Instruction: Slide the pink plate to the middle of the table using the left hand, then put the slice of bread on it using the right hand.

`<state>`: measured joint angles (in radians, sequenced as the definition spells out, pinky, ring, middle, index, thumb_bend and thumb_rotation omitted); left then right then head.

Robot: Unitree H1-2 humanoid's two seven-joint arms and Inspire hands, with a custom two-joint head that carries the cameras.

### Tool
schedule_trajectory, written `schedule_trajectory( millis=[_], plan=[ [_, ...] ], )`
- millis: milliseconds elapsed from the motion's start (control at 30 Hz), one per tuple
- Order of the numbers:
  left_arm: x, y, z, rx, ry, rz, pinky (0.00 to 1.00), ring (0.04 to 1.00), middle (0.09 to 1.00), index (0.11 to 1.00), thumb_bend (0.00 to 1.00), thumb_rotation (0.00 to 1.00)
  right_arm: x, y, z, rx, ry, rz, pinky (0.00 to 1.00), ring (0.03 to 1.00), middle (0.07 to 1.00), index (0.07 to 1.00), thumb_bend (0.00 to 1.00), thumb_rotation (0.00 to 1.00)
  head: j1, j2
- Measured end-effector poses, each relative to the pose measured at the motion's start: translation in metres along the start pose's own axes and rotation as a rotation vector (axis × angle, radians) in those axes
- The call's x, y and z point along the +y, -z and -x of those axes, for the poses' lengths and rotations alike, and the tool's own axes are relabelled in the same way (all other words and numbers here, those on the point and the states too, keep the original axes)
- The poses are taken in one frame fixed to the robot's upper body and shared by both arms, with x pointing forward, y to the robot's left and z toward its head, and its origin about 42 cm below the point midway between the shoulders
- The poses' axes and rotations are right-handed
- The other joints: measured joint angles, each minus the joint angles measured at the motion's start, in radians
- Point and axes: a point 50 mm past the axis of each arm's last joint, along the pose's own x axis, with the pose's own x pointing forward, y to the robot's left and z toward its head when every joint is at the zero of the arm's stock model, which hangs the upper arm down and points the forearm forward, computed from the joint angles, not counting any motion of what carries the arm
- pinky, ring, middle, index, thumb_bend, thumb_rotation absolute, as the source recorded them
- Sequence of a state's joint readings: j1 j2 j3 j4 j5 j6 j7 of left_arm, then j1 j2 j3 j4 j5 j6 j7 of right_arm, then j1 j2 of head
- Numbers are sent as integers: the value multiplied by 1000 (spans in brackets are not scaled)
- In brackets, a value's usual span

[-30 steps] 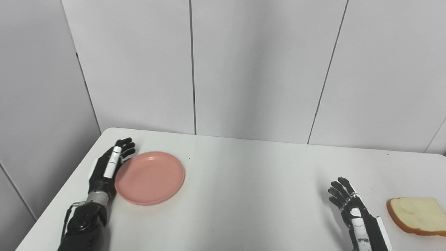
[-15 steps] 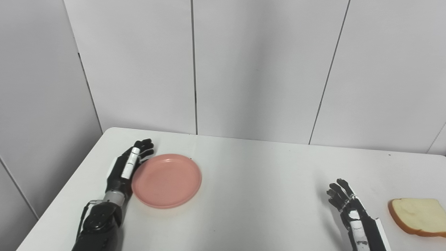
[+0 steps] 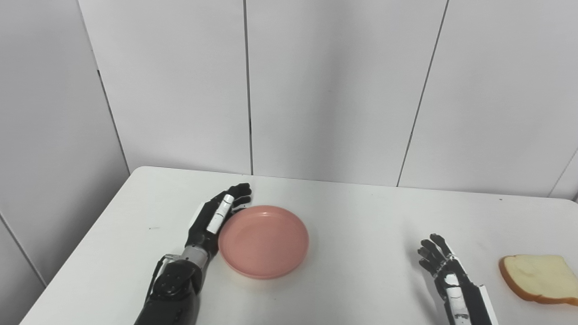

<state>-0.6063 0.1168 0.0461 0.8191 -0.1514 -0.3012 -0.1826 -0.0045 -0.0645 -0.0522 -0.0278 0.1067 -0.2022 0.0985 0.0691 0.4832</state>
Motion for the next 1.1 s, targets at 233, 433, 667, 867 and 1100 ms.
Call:
schedule_trajectory(
  millis=[233, 433, 667, 867, 1100],
  plan=[
    [-33, 1, -3, 6, 51, 35, 736, 818, 796, 697, 830, 803, 7, 0, 5, 13, -8, -3, 883, 867, 872, 901, 849, 930, -22, 11],
    [-69, 3, -5, 14, 84, 83, 736, 818, 792, 678, 848, 796, 18, 1, 8, 44, 6, -12, 904, 878, 873, 906, 860, 939, -61, 23],
    [-99, 5, -3, 13, 65, 42, 675, 789, 779, 662, 835, 828, 26, 0, 11, 47, 13, -20, 912, 886, 878, 908, 859, 937, -98, 41],
    [-124, 4, 8, 20, 48, 44, 725, 816, 819, 696, 833, 849, 39, 1, 10, 77, 7, -31, 907, 892, 884, 912, 844, 920, -194, 54],
    [-122, 3, 16, 27, 47, 28, 697, 819, 815, 697, 826, 855, 63, 2, 12, 101, -1, -29, 909, 892, 890, 926, 797, 950, -305, 52]
  ],
)
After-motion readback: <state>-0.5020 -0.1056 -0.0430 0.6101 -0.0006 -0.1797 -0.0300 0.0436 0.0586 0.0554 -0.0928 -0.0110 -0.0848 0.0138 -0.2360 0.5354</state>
